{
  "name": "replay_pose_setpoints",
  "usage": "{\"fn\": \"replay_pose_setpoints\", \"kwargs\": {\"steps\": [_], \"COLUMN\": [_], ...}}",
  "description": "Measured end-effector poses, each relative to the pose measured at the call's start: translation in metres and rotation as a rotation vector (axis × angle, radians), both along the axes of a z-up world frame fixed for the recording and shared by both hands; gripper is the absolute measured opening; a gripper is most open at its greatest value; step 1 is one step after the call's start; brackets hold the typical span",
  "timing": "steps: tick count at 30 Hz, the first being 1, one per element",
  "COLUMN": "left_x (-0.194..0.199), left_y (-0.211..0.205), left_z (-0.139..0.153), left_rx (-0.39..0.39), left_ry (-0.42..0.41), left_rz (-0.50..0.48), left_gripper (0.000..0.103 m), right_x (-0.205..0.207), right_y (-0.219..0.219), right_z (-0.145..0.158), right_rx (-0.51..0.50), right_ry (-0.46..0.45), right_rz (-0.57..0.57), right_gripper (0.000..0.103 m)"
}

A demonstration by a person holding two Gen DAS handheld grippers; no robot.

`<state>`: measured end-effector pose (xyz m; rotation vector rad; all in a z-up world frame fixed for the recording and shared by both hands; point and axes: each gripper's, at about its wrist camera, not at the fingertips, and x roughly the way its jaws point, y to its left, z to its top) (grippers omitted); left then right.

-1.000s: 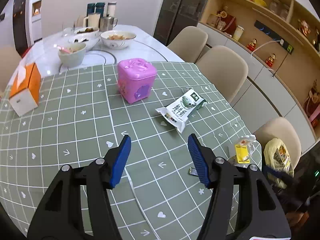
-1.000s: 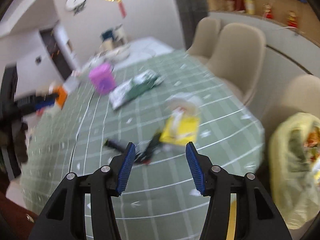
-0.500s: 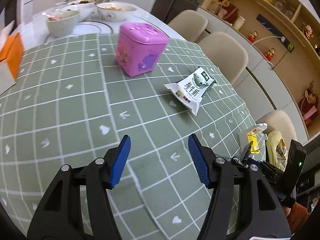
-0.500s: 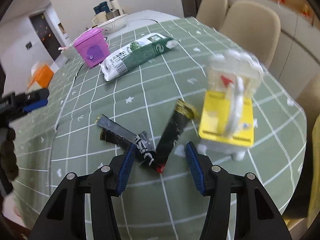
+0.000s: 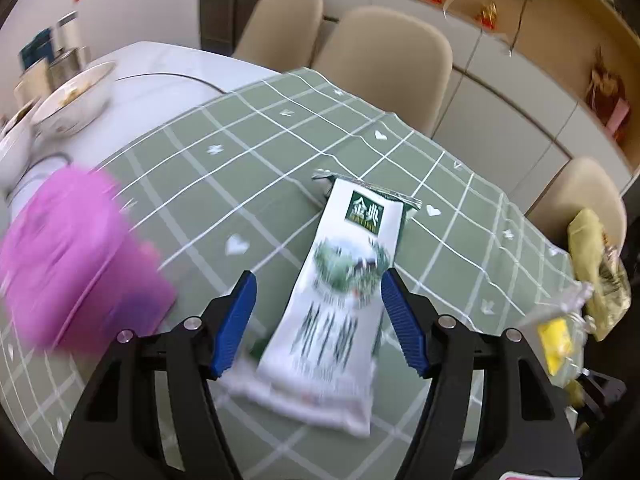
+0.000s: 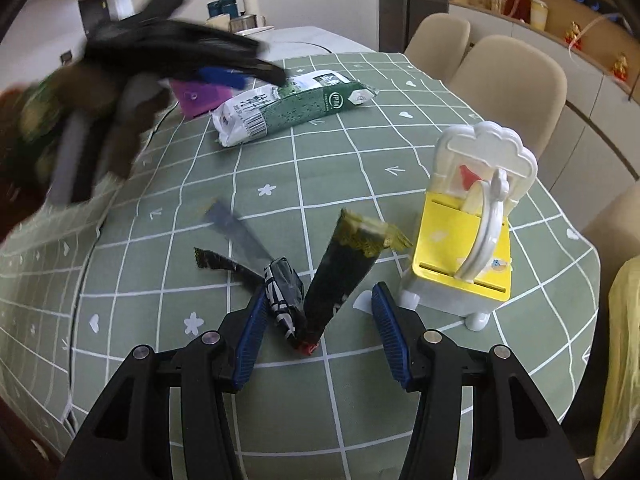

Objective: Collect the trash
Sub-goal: 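Grasp the white milk carton with the left gripper while the right grasps black wrappers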

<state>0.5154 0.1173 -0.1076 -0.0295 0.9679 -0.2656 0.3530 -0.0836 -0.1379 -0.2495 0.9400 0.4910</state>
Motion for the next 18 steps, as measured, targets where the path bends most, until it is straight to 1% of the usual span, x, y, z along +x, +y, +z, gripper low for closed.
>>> {"fn": "replay_pose_setpoints", "kwargs": {"steps": [1, 3, 5, 6, 7, 8, 9, 10, 12, 13, 16, 18], "left_x": [0.005, 0.011, 0.018, 0.020, 0.020, 0.017, 0.010, 0.004, -0.009, -0.022, -0.056, -0.079], "left_y": [-0.004, -0.007, -0.012, -0.015, -0.016, -0.016, -0.014, -0.012, -0.004, 0.002, 0.007, 0.012], "left_z": [-0.001, -0.002, -0.008, -0.013, -0.019, -0.023, -0.023, -0.023, -0.022, -0.020, -0.017, -0.015], "left_rx": [-0.001, -0.008, -0.012, -0.014, -0.021, -0.020, -0.004, -0.017, -0.080, -0.106, -0.085, -0.072], "left_ry": [-0.008, -0.004, 0.036, 0.068, 0.112, 0.126, 0.103, 0.112, 0.132, 0.137, 0.140, 0.142], "left_rz": [-0.010, -0.025, -0.035, -0.037, -0.040, -0.034, -0.024, -0.018, -0.003, 0.009, 0.035, 0.060], "left_gripper": [0.064, 0.065, 0.065, 0.065, 0.058, 0.052, 0.051, 0.051, 0.050, 0.050, 0.050, 0.051], "right_x": [-0.001, 0.000, 0.000, -0.001, -0.001, 0.000, 0.000, 0.000, 0.000, 0.001, 0.004, 0.009], "right_y": [0.001, -0.002, -0.003, -0.003, -0.003, -0.003, -0.003, -0.003, -0.006, -0.008, -0.014, -0.013], "right_z": [0.000, -0.001, -0.001, -0.001, -0.001, -0.001, -0.001, 0.000, 0.001, 0.002, 0.004, 0.005], "right_rx": [-0.011, 0.009, 0.016, 0.017, 0.016, 0.015, 0.013, 0.011, 0.022, 0.037, 0.085, 0.090], "right_ry": [-0.009, -0.001, -0.002, -0.002, -0.002, 0.001, 0.005, 0.013, 0.033, 0.048, 0.095, 0.107], "right_rz": [0.007, -0.002, -0.003, -0.003, -0.001, 0.003, 0.009, 0.020, 0.036, 0.039, 0.034, 0.031], "right_gripper": [0.050, 0.050, 0.050, 0.050, 0.050, 0.050, 0.050, 0.050, 0.050, 0.050, 0.050, 0.050]}}
